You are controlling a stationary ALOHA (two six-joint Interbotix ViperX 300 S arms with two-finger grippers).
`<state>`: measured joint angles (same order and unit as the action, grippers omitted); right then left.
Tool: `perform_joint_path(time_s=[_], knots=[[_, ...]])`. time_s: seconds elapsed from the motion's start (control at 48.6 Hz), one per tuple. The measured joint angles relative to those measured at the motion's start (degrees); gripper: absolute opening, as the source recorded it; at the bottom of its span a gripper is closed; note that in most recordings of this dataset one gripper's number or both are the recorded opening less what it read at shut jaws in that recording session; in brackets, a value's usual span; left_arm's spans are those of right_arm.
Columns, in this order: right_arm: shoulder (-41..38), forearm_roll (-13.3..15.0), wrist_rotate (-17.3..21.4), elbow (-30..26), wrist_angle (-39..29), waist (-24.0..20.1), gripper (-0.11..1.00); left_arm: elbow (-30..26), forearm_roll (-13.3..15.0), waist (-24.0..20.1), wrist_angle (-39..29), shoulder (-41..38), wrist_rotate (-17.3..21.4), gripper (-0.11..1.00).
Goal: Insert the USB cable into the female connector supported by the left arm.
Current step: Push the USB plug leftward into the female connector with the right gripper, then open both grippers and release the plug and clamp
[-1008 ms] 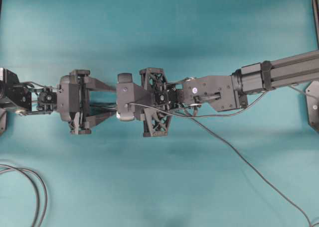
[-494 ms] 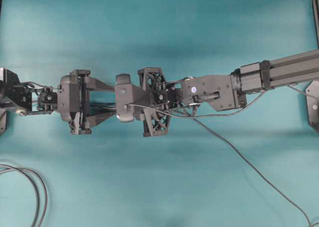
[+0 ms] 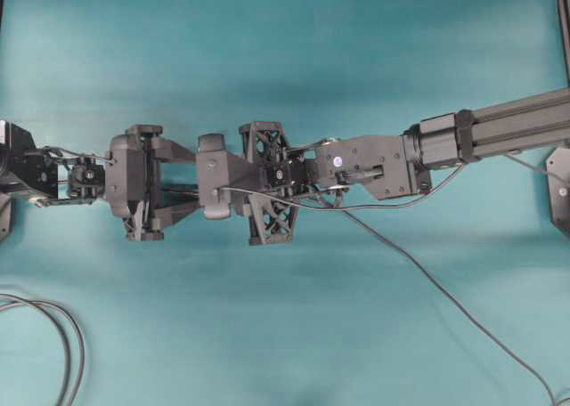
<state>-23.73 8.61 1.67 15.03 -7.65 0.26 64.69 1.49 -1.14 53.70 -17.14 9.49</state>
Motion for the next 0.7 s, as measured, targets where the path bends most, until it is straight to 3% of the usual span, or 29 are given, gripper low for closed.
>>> perform_joint_path(time_s=[0.699], knots=[[0.0,-0.1,-0.9,-0.4,-0.3,-0.3,0.21,-0.2,0.0,0.0,-0.1,0.0,1.0,0.83]])
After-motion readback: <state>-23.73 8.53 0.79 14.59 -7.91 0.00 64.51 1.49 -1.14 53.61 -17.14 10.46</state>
